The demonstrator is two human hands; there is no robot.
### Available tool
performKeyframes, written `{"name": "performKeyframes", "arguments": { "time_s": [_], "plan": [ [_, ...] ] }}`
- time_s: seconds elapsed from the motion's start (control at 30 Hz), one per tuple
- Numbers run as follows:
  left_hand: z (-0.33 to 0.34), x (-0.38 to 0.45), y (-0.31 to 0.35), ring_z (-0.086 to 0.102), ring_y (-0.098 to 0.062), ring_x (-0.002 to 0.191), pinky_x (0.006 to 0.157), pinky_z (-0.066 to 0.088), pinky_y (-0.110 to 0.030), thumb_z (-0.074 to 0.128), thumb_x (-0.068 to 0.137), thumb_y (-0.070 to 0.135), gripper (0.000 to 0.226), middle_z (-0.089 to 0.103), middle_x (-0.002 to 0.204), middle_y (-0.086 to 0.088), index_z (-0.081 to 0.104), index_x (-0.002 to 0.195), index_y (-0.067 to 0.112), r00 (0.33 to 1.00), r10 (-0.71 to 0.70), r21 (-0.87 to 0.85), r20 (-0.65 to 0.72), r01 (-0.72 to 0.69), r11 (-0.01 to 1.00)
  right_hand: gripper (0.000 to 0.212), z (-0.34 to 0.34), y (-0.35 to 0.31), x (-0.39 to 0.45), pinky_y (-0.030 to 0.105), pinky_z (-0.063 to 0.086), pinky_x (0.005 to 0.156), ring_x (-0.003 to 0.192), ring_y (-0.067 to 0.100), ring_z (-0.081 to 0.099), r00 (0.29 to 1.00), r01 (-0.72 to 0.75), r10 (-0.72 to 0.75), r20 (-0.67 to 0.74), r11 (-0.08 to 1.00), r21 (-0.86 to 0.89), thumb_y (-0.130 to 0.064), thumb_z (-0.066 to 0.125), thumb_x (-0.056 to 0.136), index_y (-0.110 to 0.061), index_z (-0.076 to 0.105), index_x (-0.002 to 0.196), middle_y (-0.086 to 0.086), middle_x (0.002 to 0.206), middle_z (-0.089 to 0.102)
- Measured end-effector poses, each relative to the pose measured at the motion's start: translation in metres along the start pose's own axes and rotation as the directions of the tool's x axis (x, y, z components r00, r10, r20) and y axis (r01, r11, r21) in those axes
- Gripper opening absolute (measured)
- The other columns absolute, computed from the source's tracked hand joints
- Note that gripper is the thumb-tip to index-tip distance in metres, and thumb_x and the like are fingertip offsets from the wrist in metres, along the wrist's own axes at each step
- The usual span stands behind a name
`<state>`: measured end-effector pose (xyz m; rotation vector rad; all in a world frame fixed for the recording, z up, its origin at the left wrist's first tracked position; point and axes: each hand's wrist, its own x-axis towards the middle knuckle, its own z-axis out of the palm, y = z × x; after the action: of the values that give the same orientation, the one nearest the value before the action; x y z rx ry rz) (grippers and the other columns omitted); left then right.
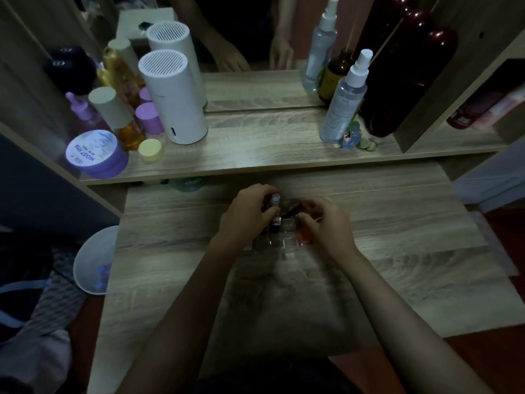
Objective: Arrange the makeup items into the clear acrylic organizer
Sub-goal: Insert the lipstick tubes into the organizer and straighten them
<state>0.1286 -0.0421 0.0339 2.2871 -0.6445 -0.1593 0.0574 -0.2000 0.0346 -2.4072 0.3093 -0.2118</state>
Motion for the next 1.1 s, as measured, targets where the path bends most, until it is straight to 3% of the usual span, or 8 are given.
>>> {"name": "performKeyframes", "arguments": {
  "time_s": [0.17, 0.33, 0.47, 0.7, 0.83, 0.93, 1.1],
  "plan": [
    [0.003, 0.0, -0.001, 0.059, -0.015, 0.093, 0.078, 0.044, -0.02, 0.063, 0.085, 0.013, 0.025, 0.067, 0.106, -0.011, 0.065, 0.109, 0.008, 1.0, 0.004, -0.011, -0.023, -0.004, 1.0, 0.017, 0.008, -0.005, 0.005, 0.035, 0.05, 0.074, 0.082, 0.025, 0.063, 0.998, 0.037, -0.036, -0.044, 0.999, 0.015, -0.009, 0.065, 0.082, -0.007, 0.068, 0.099, 0.014, 0.09, 0.071],
    [0.005, 0.005, 0.002, 0.061, -0.015, 0.088, 0.075, 0.044, -0.021, 0.063, 0.084, 0.012, 0.021, 0.068, 0.101, -0.011, 0.067, 0.105, 0.007, 0.998, -0.006, -0.027, -0.056, 0.004, 1.0, 0.016, 0.006, -0.014, 0.019, 0.029, 0.048, 0.07, 0.078, 0.02, 0.064, 0.993, 0.082, -0.082, -0.08, 0.997, -0.006, -0.013, 0.066, 0.082, -0.008, 0.069, 0.096, 0.013, 0.089, 0.073],
    [0.006, 0.004, 0.002, 0.059, -0.013, 0.088, 0.075, 0.044, -0.02, 0.061, 0.086, 0.013, 0.022, 0.068, 0.103, -0.011, 0.066, 0.107, 0.007, 0.999, 0.015, -0.015, -0.046, -0.015, 1.0, 0.019, 0.009, -0.013, 0.02, 0.04, 0.054, 0.077, 0.083, 0.028, 0.067, 0.997, 0.073, -0.073, -0.031, 0.997, -0.015, -0.012, 0.065, 0.082, -0.006, 0.069, 0.099, 0.016, 0.091, 0.074],
    [0.007, 0.002, 0.001, 0.06, -0.016, 0.091, 0.077, 0.045, -0.022, 0.06, 0.087, 0.015, 0.023, 0.067, 0.105, -0.012, 0.065, 0.108, 0.007, 0.999, 0.013, -0.007, -0.046, -0.013, 1.0, 0.022, 0.013, -0.011, 0.014, 0.043, 0.055, 0.082, 0.088, 0.027, 0.067, 0.998, 0.059, -0.06, -0.009, 0.998, -0.019, -0.012, 0.063, 0.084, -0.007, 0.066, 0.105, 0.016, 0.097, 0.073],
    [0.008, 0.001, 0.001, 0.059, -0.014, 0.092, 0.078, 0.044, -0.02, 0.061, 0.086, 0.014, 0.024, 0.067, 0.105, -0.013, 0.064, 0.109, 0.006, 0.998, 0.021, -0.018, -0.058, -0.022, 1.0, 0.023, 0.014, -0.009, 0.013, 0.032, 0.054, 0.081, 0.089, 0.024, 0.067, 0.999, 0.05, -0.05, -0.004, 0.998, -0.042, -0.013, 0.063, 0.084, -0.008, 0.065, 0.106, 0.015, 0.098, 0.073],
    [0.007, -0.001, 0.001, 0.06, -0.015, 0.096, 0.081, 0.044, -0.019, 0.063, 0.085, 0.013, 0.028, 0.066, 0.109, -0.013, 0.063, 0.112, 0.006, 0.999, 0.016, -0.026, -0.051, -0.017, 1.0, 0.022, 0.014, -0.008, 0.011, 0.021, 0.045, 0.075, 0.086, 0.022, 0.067, 0.997, 0.061, -0.062, -0.035, 0.997, -0.037, -0.013, 0.064, 0.083, -0.007, 0.066, 0.105, 0.014, 0.095, 0.073],
    [-0.008, -0.004, 0.001, 0.056, -0.015, 0.108, 0.085, 0.044, -0.012, 0.07, 0.077, 0.008, 0.05, 0.057, 0.122, -0.009, 0.055, 0.124, 0.009, 0.995, -0.012, -0.087, -0.097, 0.003, 0.996, 0.031, 0.008, -0.009, 0.009, 0.028, 0.048, 0.076, 0.086, 0.027, 0.067, 0.994, 0.057, -0.058, -0.096, 0.998, -0.007, -0.011, 0.07, 0.078, -0.009, 0.066, 0.108, 0.015, 0.095, 0.074]
  ]
}}
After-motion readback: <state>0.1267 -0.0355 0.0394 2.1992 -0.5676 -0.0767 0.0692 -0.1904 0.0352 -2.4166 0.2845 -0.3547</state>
